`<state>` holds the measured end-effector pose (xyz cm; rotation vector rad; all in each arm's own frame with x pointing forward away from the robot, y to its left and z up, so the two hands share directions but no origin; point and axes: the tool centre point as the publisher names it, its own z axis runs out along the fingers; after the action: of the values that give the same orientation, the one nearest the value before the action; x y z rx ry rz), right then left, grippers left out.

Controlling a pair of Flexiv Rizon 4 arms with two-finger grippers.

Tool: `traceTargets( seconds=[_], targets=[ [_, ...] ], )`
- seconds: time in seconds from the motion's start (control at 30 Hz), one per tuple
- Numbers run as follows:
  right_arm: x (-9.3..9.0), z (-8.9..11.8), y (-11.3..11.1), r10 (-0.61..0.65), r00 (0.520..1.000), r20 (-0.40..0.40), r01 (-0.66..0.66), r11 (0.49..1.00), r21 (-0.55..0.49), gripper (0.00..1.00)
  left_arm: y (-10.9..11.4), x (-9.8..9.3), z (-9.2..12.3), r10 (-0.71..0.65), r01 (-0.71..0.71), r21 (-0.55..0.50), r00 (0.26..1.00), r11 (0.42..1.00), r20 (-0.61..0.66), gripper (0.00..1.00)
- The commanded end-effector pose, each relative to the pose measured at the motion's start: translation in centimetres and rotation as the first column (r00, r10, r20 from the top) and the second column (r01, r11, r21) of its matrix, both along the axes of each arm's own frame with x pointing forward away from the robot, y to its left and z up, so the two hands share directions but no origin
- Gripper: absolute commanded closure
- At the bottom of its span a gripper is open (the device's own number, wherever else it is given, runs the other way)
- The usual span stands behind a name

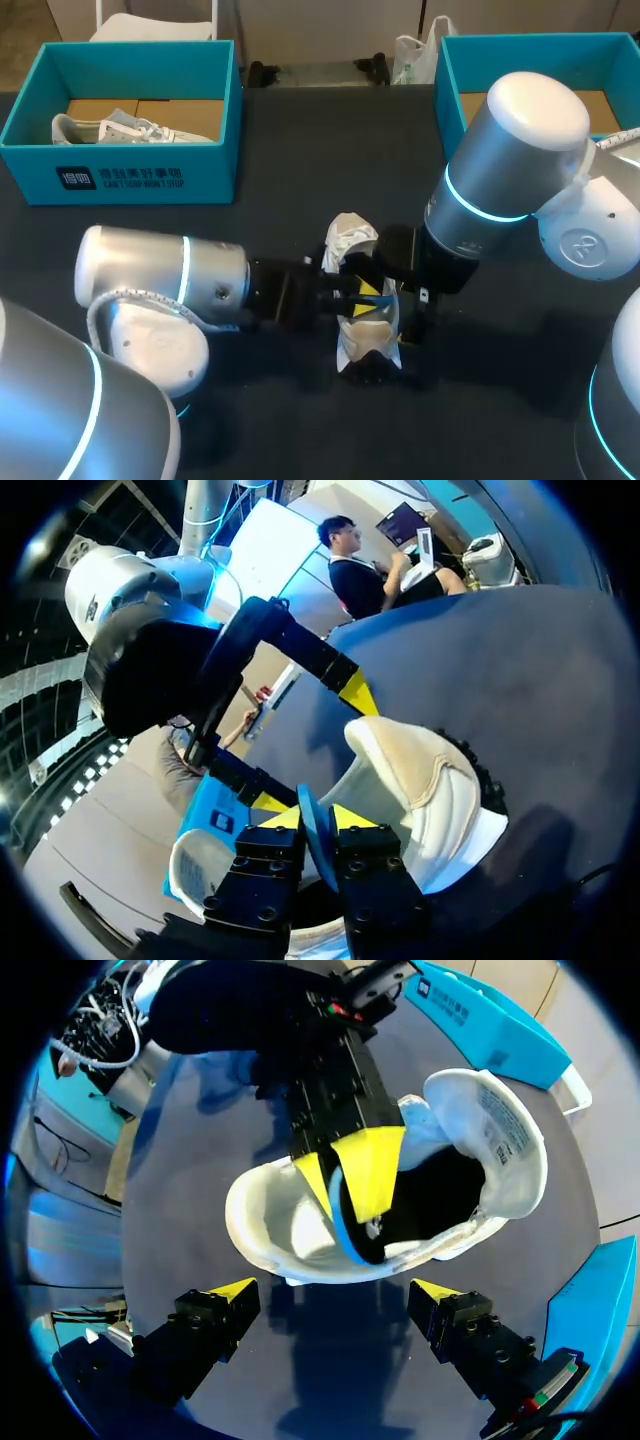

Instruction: Take the shoe out of the shoebox, open the shoe tongue, remove and reinsert the insole, then place the shoe into the shoebox

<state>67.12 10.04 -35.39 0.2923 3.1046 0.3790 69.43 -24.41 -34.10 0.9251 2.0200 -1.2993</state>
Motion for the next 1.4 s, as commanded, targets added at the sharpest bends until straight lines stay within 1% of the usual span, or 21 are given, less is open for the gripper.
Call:
traceTargets(
  seconds=[0.03,0.1,0.2,0.37,0.4,0.43,0.47,0.5,0.63,0.77,0.83,0.93,0.97,1.0,1.03,1.07,1.13,1.4],
  targets=[
    [-0.1,-0.1,0.1,-0.001,1.0,0.002,0.001,1.0,-0.002,0.0,0.9,-0.4,1.2,-0.012,0.012,0.019,1.0,1.0,-0.016,0.78],
    [-0.1,-0.1,0.1,-0.001,1.0,0.002,0.001,1.0,-0.002,0.0,0.9,-0.6,1.3,-0.014,0.015,0.016,1.0,1.0,-0.025,0.76],
    [-0.1,-0.1,0.1,-0.001,1.0,0.002,0.001,1.0,-0.002,0.0,0.7,-0.9,1.3,-0.024,0.024,0.014,0.999,1.0,-0.029,0.76],
    [-0.1,-0.1,0.1,-0.001,1.0,0.002,0.001,1.0,-0.002,0.0,0.2,-1.3,0.9,-0.038,0.04,0.028,0.998,0.999,-0.046,0.69],
    [-0.1,-0.1,0.1,-0.001,1.0,0.002,0.001,1.0,-0.002,0.0,0.1,-1.4,0.7,-0.039,0.04,0.031,0.998,0.999,-0.047,0.69],
    [-0.1,-0.1,0.1,-0.001,1.0,0.002,0.001,1.0,-0.002,0.0,0.0,-1.4,0.5,-0.039,0.041,0.035,0.998,0.999,-0.05,0.7],
    [-0.1,-0.1,0.1,-0.001,1.0,0.002,0.001,1.0,-0.002,0.0,-0.1,-1.4,0.3,-0.039,0.041,0.038,0.998,0.998,-0.055,0.76],
    [-0.1,-0.1,0.1,-0.001,1.0,0.002,0.001,1.0,-0.002,0.0,-0.2,-1.5,0.1,-0.039,0.041,0.04,0.998,0.998,-0.056,0.99],
    [-0.1,-0.1,0.1,-0.001,1.0,0.002,0.001,1.0,-0.002,0.0,-0.3,-1.3,-0.6,-0.039,0.042,0.062,0.998,0.997,-0.046,1.0],
    [-0.1,-0.1,0.1,-0.001,1.0,0.002,0.001,1.0,-0.002,0.0,-0.1,0.0,-1.3,-0.005,0.01,0.087,0.998,0.996,-0.057,1.0],
    [-0.1,-0.1,0.1,-0.001,1.0,0.002,0.001,1.0,-0.002,0.0,0.1,0.3,-1.2,0.004,0.003,0.089,0.997,0.996,-0.072,1.0],
    [-0.1,-0.1,0.1,-0.001,1.0,0.002,0.001,1.0,-0.002,0.0,0.7,0.0,-0.6,-0.007,0.014,0.087,0.996,0.996,-0.087,1.0],
    [-0.1,-0.1,0.1,-0.001,1.0,0.002,0.001,1.0,-0.002,0.0,0.9,-0.1,-0.4,-0.013,0.021,0.086,0.995,0.996,-0.095,0.94],
    [-0.1,-0.1,0.1,-0.001,1.0,0.002,0.001,1.0,-0.002,0.0,1.1,-0.2,-0.2,-0.014,0.022,0.087,0.995,0.996,-0.095,0.78],
    [-0.1,-0.1,0.1,-0.001,1.0,0.002,0.001,1.0,-0.002,0.0,1.2,-0.4,0.0,-0.021,0.03,0.088,0.995,0.996,-0.102,0.7],
    [-0.1,-0.1,0.1,-0.001,1.0,0.002,0.001,1.0,-0.002,0.0,1.4,-0.5,0.2,-0.025,0.034,0.089,0.994,0.995,-0.107,0.65],
    [-0.1,-0.1,0.1,-0.001,1.0,0.002,0.001,1.0,-0.002,0.0,1.6,-0.6,0.5,-0.03,0.04,0.093,0.994,0.995,-0.109,0.63],
    [0.0,0.1,-0.1,-0.004,1.0,0.004,0.004,1.0,0.003,0.0,2.3,-1.1,1.9,-0.07,0.09,0.149,0.989,0.985,-0.132,0.65]
  ],
)
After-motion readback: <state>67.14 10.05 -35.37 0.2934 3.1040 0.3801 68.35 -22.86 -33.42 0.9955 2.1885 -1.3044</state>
